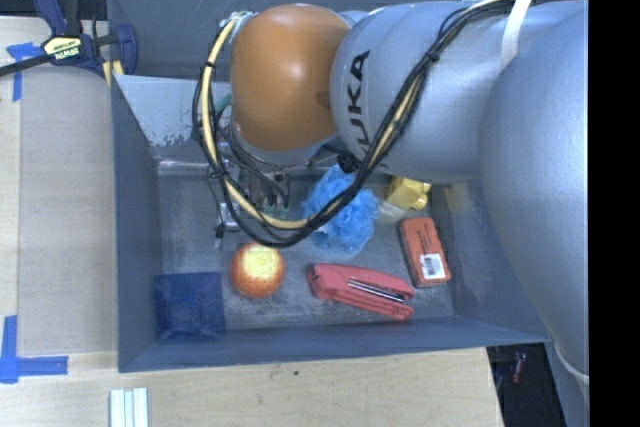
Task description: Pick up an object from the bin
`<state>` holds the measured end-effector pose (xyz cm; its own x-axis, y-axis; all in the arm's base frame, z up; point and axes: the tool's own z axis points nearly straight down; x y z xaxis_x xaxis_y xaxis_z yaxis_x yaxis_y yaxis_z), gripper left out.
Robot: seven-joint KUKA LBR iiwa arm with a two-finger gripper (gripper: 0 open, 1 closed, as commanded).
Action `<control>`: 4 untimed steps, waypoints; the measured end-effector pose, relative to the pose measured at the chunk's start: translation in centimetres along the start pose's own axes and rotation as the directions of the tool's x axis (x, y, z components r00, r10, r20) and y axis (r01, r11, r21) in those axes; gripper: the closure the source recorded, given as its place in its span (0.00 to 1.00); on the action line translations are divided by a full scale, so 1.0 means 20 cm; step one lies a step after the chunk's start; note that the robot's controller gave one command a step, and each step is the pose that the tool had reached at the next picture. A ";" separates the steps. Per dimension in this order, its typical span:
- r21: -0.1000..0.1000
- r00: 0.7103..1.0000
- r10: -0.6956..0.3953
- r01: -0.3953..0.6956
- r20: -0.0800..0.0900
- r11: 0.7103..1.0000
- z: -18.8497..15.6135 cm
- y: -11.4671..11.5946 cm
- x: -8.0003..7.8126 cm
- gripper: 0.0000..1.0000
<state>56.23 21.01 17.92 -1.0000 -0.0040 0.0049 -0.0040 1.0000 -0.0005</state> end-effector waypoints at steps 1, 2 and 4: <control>-0.002 1.000 0.006 -0.006 0.007 1.000 -0.03 -0.01 -0.01 0.00; 0.000 0.966 -0.257 0.257 0.004 0.966 0.18 0.17 0.23 0.00; 0.000 0.925 -0.380 0.380 0.018 0.925 0.26 0.17 0.29 0.00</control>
Offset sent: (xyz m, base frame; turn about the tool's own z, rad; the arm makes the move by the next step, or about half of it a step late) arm -0.0471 0.0333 -0.0351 -0.2601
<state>50.33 24.47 12.74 -0.9233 -0.3838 -0.0129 -0.3839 0.9234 0.0018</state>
